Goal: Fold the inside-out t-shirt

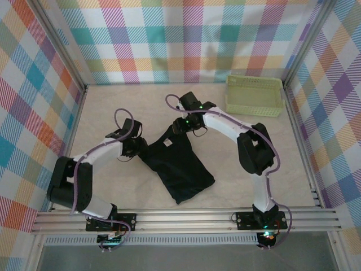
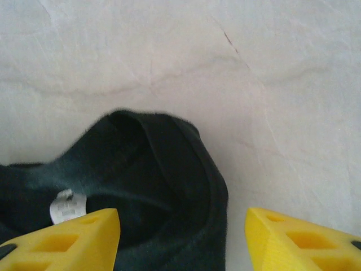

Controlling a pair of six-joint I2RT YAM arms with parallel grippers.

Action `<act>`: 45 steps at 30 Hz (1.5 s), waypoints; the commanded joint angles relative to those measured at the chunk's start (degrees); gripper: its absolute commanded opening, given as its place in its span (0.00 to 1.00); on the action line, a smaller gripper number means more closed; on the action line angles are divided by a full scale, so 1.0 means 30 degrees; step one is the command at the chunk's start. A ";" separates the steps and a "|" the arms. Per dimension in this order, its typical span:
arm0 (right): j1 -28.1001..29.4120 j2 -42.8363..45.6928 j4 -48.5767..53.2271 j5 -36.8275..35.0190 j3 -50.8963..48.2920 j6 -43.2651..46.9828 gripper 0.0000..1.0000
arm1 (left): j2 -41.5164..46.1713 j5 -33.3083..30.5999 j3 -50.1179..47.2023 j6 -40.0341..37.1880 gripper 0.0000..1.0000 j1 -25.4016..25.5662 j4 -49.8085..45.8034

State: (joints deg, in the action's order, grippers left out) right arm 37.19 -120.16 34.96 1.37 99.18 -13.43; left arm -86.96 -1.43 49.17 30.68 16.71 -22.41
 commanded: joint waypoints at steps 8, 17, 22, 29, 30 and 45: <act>0.0025 -0.3221 0.0736 0.0093 0.3718 0.0368 0.25 | -0.0947 0.0887 0.2705 -0.0415 0.12 -0.0149 0.0350; -0.0265 -0.2708 0.0776 -0.1706 0.4023 -0.0976 0.01 | -0.0992 0.0459 0.4100 -0.0853 0.00 -0.0267 0.0042; -0.0393 -0.2338 0.0758 -0.1551 0.3654 -0.0830 0.00 | 0.0240 -0.1022 0.3907 -0.0995 0.21 -0.0100 -0.2783; -0.0383 -0.2657 0.0667 -0.1204 0.3796 -0.1000 0.00 | 0.2271 0.0252 0.1498 -0.0386 0.47 0.0099 -0.3593; -0.0385 -0.2718 0.0723 -0.1215 0.3840 -0.1001 0.00 | 0.2108 0.0654 0.1350 -0.0285 0.48 0.0090 -0.3340; -0.0429 -0.2823 0.1105 -0.2189 0.3885 -0.1130 0.00 | -0.0963 0.1075 0.2241 0.0134 0.17 0.0089 -0.2416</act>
State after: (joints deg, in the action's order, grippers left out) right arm 36.34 -130.02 37.39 -4.01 110.45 -15.86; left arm -88.82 2.07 54.00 31.48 16.78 -29.87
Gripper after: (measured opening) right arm 0.065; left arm 0.208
